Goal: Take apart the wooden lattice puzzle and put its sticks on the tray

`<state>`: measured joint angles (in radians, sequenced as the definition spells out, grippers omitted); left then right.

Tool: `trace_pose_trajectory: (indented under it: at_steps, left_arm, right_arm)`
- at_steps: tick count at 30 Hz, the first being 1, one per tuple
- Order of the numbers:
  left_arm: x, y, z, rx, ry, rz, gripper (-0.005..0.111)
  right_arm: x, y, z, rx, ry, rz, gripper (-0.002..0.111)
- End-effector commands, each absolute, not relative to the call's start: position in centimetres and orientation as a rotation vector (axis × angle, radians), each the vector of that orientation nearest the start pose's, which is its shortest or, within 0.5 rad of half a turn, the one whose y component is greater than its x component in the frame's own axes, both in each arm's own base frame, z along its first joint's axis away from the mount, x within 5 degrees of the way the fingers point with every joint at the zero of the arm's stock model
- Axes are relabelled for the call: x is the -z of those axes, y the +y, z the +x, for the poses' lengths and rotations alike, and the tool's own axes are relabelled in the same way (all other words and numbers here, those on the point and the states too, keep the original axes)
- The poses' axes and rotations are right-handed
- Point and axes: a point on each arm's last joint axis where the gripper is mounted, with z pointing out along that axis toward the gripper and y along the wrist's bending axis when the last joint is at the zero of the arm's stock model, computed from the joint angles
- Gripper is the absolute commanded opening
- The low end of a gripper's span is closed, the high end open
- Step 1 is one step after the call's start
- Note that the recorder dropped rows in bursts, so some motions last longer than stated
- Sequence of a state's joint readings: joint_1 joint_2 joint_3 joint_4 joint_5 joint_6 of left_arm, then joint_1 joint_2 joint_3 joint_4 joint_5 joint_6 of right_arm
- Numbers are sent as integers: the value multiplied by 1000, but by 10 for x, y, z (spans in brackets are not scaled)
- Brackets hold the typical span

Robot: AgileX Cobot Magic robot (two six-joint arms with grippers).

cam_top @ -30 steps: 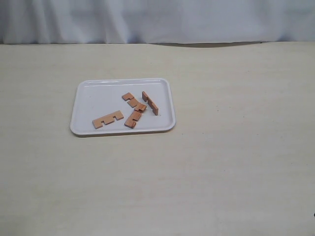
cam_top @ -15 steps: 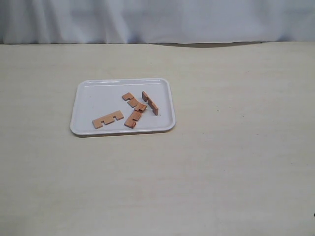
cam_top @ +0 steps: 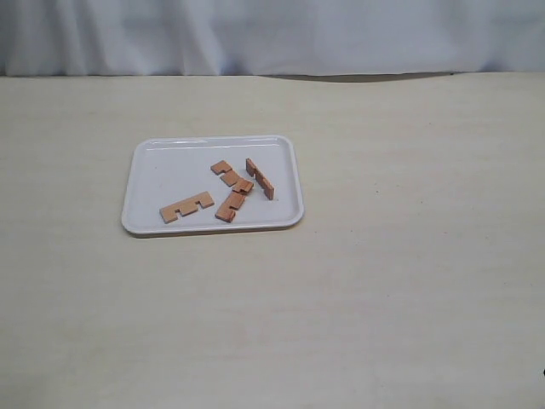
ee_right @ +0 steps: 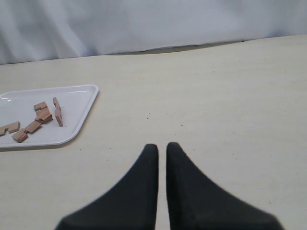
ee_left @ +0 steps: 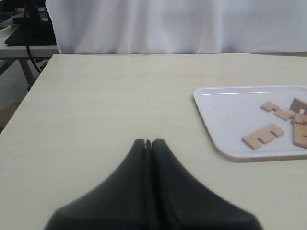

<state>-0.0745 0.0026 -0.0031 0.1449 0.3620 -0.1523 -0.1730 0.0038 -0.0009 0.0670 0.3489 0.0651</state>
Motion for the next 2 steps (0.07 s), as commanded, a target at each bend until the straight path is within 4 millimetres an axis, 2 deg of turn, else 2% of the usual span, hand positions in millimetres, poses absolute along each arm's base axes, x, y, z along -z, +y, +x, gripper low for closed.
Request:
trace_pose_trajectory:
  at_steps: [1, 2]
  left_arm:
    - [-182, 0, 53, 21, 1834, 27, 0]
    - [-182, 0, 53, 21, 1834, 27, 0]
  right_arm:
    - [-182, -7, 53, 22, 1815, 247, 6]
    - [-182, -7, 53, 22, 1815, 247, 6]
